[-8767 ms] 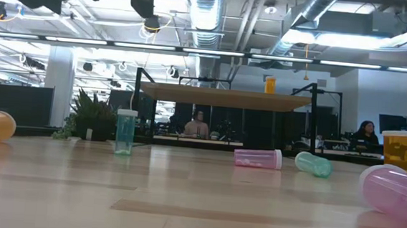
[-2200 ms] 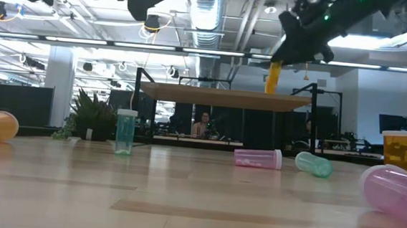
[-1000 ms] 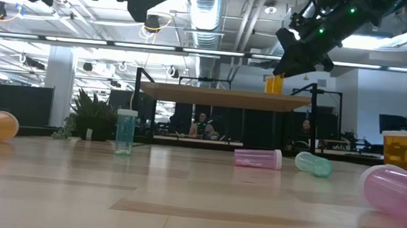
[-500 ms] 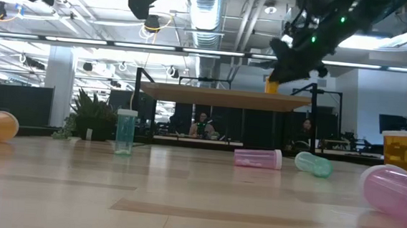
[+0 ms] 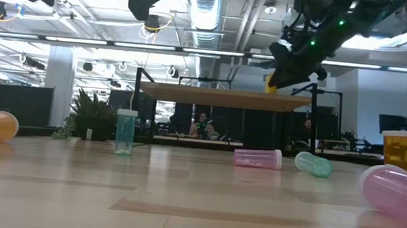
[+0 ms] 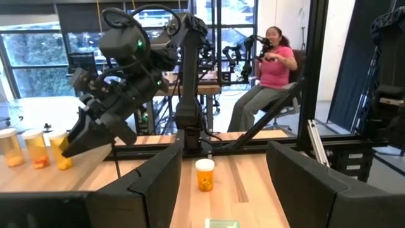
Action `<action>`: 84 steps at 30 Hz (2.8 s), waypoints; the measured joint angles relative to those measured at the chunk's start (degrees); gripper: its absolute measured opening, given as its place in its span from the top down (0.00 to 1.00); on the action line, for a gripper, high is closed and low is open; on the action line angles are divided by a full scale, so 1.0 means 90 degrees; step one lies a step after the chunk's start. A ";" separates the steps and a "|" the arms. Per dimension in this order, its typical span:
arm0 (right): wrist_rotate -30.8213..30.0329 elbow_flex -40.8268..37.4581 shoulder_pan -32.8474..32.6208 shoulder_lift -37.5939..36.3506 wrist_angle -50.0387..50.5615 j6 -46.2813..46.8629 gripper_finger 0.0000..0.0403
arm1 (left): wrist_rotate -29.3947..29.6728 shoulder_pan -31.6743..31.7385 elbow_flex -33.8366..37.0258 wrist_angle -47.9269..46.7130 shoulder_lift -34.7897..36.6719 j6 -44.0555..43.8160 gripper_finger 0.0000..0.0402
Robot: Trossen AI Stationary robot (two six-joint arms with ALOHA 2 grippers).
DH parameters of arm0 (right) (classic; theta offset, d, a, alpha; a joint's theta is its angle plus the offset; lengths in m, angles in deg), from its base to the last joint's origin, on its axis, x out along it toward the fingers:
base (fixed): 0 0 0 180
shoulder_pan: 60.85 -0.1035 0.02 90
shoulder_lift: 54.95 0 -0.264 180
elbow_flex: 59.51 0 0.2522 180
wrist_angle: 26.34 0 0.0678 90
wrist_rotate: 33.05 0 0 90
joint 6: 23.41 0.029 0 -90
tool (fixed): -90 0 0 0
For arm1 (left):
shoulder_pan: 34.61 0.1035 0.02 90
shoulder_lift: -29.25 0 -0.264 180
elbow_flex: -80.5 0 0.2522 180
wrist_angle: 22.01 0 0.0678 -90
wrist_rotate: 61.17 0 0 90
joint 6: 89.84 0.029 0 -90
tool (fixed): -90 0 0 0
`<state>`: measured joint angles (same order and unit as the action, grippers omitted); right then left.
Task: Pick and place medicine bottles onto shelf by color
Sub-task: Put the small orange pill bottle on the shelf aligned with the other small orange pill bottles, then put the top left blue pill bottle on the shelf
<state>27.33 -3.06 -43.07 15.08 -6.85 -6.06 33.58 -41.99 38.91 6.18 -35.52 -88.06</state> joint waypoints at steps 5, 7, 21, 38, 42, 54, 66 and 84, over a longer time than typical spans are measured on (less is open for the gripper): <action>-0.0009 0.0000 0.0000 -0.0159 0.0030 0.0004 0.62 | 0.0003 0.0000 0.0000 0.0002 0.0000 -0.0002 0.45; -0.0014 0.0000 -0.0005 -0.0174 0.0092 0.0006 0.63 | 0.0005 0.0000 0.0000 0.0003 0.0000 -0.0002 0.45; -0.0021 0.0000 -0.0005 -0.0174 0.0259 0.0017 0.61 | 0.0015 0.0000 0.0000 0.0000 0.0000 -0.0005 0.45; -0.0038 0.0005 -0.0399 -0.1553 0.1349 0.0308 0.61 | 0.0049 0.0000 0.0000 -0.0069 0.0000 -0.0007 0.45; 0.0039 0.0005 -0.0832 -0.2085 0.1742 0.0585 0.61 | 0.0049 0.0000 0.0002 -0.0121 0.0000 -0.0039 0.45; -0.0032 0.0005 -0.3795 -0.2058 0.1562 0.1014 0.66 | 0.0042 0.0001 0.0005 -0.0167 0.0000 -0.0170 0.45; -0.1174 0.0005 -0.5684 -0.0011 -0.0197 0.1059 0.68 | 0.0005 -0.0141 0.0005 -0.0218 -0.0048 -0.0177 0.45; -0.0881 0.0007 -0.5107 0.0119 -0.1274 -0.0699 0.73 | 0.0487 0.0025 -0.0866 -0.1323 -0.1392 0.0444 0.45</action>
<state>19.40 -2.99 -89.03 16.16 -18.32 -12.35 37.97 -41.76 31.12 -5.73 -48.05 -84.07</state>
